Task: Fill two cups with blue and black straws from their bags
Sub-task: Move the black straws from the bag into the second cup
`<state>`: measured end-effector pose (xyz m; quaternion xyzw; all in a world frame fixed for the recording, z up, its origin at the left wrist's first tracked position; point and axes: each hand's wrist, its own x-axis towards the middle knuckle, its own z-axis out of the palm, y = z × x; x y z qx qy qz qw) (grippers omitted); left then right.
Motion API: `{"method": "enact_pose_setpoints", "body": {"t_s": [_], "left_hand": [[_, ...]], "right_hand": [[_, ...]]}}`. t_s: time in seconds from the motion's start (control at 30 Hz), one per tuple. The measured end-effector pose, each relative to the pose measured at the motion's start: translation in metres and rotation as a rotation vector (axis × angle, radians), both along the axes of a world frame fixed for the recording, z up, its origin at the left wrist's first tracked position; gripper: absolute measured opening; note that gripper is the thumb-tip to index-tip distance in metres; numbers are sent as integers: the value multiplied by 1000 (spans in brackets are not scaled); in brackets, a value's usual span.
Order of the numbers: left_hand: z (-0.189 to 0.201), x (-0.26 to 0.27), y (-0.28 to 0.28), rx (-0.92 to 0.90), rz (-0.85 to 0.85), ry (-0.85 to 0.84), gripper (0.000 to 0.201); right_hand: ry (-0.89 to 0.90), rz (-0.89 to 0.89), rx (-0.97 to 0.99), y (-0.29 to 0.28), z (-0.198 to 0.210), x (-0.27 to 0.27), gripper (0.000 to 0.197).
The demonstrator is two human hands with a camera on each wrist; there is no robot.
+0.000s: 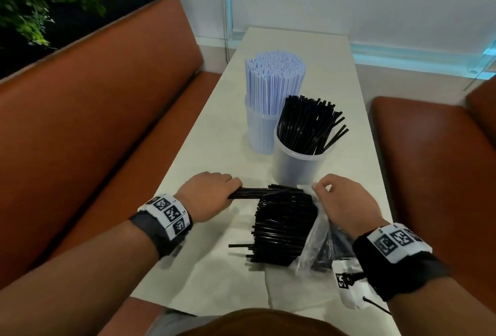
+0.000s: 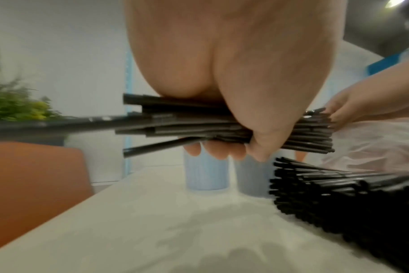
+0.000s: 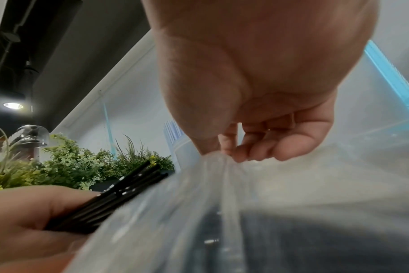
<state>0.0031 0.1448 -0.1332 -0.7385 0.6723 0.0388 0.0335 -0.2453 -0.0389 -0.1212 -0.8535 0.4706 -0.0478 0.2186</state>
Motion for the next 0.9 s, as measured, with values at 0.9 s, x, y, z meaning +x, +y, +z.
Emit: {"method": "enact_pose_setpoints", "body": {"t_s": [0.9], "left_hand": [[89,-70,-70,-959,185,1532,23]], "right_hand": [[-1092,-394,1027,31,23,38,55]]}}
